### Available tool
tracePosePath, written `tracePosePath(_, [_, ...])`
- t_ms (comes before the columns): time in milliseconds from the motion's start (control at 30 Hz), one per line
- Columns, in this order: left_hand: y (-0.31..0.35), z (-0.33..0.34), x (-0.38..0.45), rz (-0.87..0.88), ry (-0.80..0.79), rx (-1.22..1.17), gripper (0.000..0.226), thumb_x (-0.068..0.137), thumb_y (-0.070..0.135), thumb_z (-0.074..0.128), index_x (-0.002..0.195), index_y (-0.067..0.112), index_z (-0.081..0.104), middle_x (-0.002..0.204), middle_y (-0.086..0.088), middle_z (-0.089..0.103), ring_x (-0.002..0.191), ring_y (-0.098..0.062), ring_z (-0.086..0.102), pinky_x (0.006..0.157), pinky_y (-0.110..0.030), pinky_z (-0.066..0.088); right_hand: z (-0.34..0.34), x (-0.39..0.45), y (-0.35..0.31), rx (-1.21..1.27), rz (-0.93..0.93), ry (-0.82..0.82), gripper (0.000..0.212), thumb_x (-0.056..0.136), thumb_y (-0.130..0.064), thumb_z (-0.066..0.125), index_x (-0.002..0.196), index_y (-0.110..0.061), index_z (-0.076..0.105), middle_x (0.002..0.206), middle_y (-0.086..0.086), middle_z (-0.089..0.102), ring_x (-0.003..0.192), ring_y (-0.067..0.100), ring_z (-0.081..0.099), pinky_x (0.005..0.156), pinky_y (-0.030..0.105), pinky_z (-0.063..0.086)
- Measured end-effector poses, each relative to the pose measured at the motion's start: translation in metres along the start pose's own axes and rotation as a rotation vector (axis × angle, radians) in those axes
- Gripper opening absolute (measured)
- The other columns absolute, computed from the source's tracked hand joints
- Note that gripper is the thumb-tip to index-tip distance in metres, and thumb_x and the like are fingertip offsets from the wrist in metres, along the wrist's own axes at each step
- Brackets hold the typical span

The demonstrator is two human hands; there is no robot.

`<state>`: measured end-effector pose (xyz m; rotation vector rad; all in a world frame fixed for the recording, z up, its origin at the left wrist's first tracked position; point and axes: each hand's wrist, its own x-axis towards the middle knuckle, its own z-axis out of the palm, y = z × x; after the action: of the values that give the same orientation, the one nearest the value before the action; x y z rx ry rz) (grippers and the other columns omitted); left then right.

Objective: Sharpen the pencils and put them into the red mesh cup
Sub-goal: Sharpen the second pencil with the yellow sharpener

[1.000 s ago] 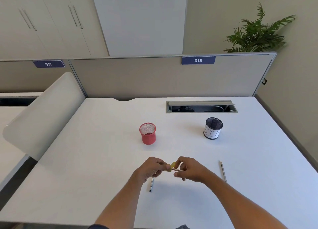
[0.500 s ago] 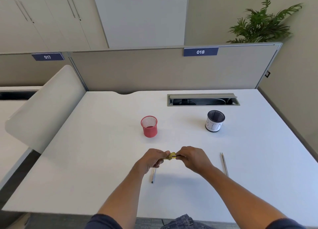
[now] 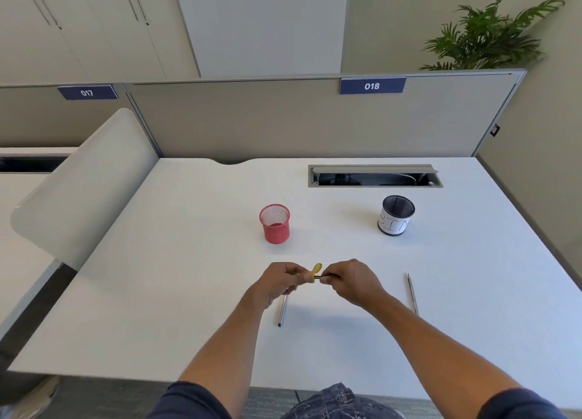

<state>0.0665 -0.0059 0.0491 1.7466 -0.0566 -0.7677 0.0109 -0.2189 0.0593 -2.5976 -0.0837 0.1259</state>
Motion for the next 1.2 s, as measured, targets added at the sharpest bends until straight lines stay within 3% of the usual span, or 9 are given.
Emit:
tracePosePath(133, [0.000, -0.003, 0.000, 0.012, -0.006, 0.038, 0.025, 0.080, 0.021, 0.086, 0.102, 0.013, 0.079, 0.079, 0.000, 0.064, 0.072, -0.014, 0.049, 0.061, -0.021, 0.038, -0.005, 0.005, 0.000, 0.213, 0.126, -0.154, 0.022, 0.092, -0.036, 0.067, 0.077, -0.022, 0.075, 0.056, -0.007, 0.061, 0.054, 0.008, 0.051, 0.057, 0.028, 0.042])
tracePosePath(367, [0.001, -0.003, 0.003, 0.045, -0.019, 0.091, 0.026, 0.075, 0.017, 0.089, 0.099, 0.023, 0.081, 0.084, 0.006, 0.074, 0.077, -0.010, 0.057, 0.063, -0.022, 0.040, -0.012, 0.005, 0.006, 0.555, 0.220, -0.385, 0.030, 0.098, -0.032, 0.062, 0.084, -0.011, 0.079, 0.055, -0.002, 0.051, 0.048, 0.012, 0.037, 0.047, 0.021, 0.030])
tracePosePath(533, [0.001, -0.001, 0.005, 0.054, -0.017, 0.117, 0.028, 0.073, 0.014, 0.089, 0.099, 0.023, 0.082, 0.082, 0.006, 0.073, 0.072, -0.008, 0.057, 0.063, -0.022, 0.039, -0.014, 0.004, 0.007, 0.633, 0.297, -0.480, 0.035, 0.099, -0.034, 0.058, 0.091, -0.007, 0.078, 0.058, 0.001, 0.044, 0.051, 0.014, 0.028, 0.047, 0.022, 0.020])
tracePosePath(767, [0.000, 0.001, 0.003, 0.043, -0.021, 0.112, 0.026, 0.073, 0.021, 0.089, 0.096, 0.030, 0.082, 0.085, 0.006, 0.076, 0.073, -0.009, 0.057, 0.065, -0.024, 0.041, -0.015, 0.002, 0.008, 0.617, 0.294, -0.471, 0.031, 0.097, -0.035, 0.059, 0.091, -0.012, 0.079, 0.059, 0.001, 0.047, 0.051, 0.014, 0.029, 0.048, 0.024, 0.021])
tracePosePath(1067, [-0.002, 0.000, 0.001, 0.010, 0.002, 0.059, 0.023, 0.078, 0.028, 0.087, 0.100, 0.024, 0.082, 0.078, 0.008, 0.070, 0.060, -0.004, 0.055, 0.065, -0.023, 0.041, -0.014, 0.001, 0.018, 0.706, 0.255, -0.429, 0.024, 0.095, -0.032, 0.067, 0.094, -0.011, 0.078, 0.064, 0.004, 0.056, 0.050, 0.015, 0.032, 0.049, 0.025, 0.021])
tracePosePath(1200, [-0.003, -0.002, -0.001, -0.024, 0.064, -0.019, 0.030, 0.075, 0.035, 0.088, 0.101, 0.022, 0.082, 0.075, 0.006, 0.065, 0.064, -0.010, 0.055, 0.067, -0.024, 0.040, -0.014, -0.004, 0.032, 0.730, 0.269, -0.379, 0.020, 0.093, -0.027, 0.070, 0.092, -0.008, 0.078, 0.068, 0.008, 0.060, 0.048, 0.015, 0.032, 0.047, 0.024, 0.022])
